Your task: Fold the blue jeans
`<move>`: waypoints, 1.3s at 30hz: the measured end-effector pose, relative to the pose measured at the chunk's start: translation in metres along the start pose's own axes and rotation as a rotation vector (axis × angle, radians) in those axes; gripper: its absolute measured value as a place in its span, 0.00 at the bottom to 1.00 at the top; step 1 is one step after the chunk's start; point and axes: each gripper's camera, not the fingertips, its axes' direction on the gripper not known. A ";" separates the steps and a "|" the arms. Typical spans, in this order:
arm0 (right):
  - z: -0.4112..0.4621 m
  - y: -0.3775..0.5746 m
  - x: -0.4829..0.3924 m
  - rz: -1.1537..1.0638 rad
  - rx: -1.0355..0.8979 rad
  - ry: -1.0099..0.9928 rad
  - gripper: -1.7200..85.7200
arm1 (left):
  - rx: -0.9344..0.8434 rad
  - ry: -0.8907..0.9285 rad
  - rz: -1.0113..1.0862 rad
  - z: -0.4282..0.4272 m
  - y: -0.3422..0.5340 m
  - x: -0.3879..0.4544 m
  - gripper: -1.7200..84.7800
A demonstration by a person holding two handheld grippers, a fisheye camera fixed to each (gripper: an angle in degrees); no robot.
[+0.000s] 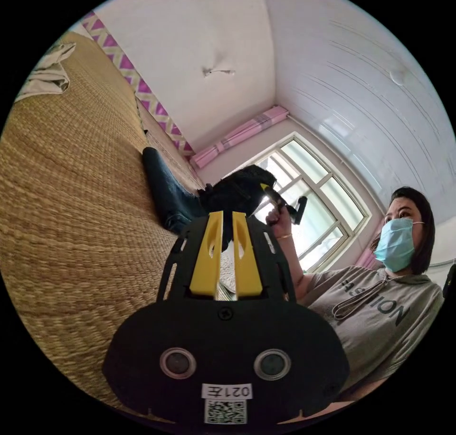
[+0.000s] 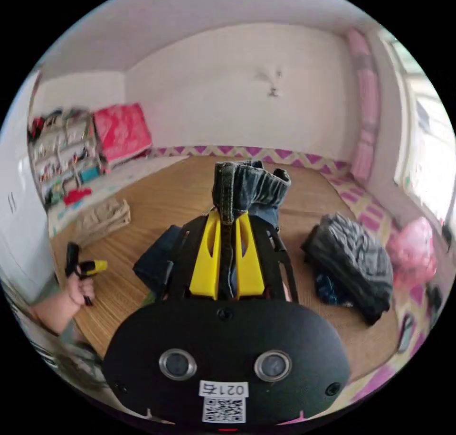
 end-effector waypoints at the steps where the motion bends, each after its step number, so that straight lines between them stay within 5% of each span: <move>1: 0.022 -0.013 -0.061 -0.132 -0.024 0.021 0.08 | 0.002 0.010 -0.008 -0.002 0.003 -0.005 0.04; 8: 0.239 0.062 -0.336 -0.787 -0.393 0.158 0.08 | 0.043 0.056 -0.050 -0.012 0.019 -0.032 0.05; 13: 0.252 0.070 -0.357 -0.825 -0.371 0.148 0.10 | 0.027 0.060 -0.048 -0.007 0.027 -0.043 0.05; 19: 0.245 -0.003 -0.270 -0.471 -0.399 -0.349 0.03 | 0.053 0.082 -0.066 -0.004 0.033 -0.059 0.05; 22: 0.274 -0.007 -0.226 -0.299 -0.308 -0.299 0.02 | 0.065 0.089 -0.074 -0.002 0.036 -0.065 0.05; 25: 0.346 0.035 -0.244 -0.381 -0.516 -0.324 0.01 | 0.053 0.077 -0.070 0.006 0.036 -0.066 0.06; 30: 0.328 0.030 -0.197 -0.371 -0.441 -0.343 0.01 | 0.015 -0.115 -0.039 0.026 0.027 -0.049 0.12; 34: 0.270 0.012 -0.063 -0.193 -0.246 -0.179 0.06 | -0.064 -0.332 0.057 0.069 -0.016 -0.027 0.17; 39: 0.296 0.035 0.101 0.046 -0.400 -0.166 0.14 | -0.219 -0.300 -0.069 0.119 -0.068 -0.082 0.25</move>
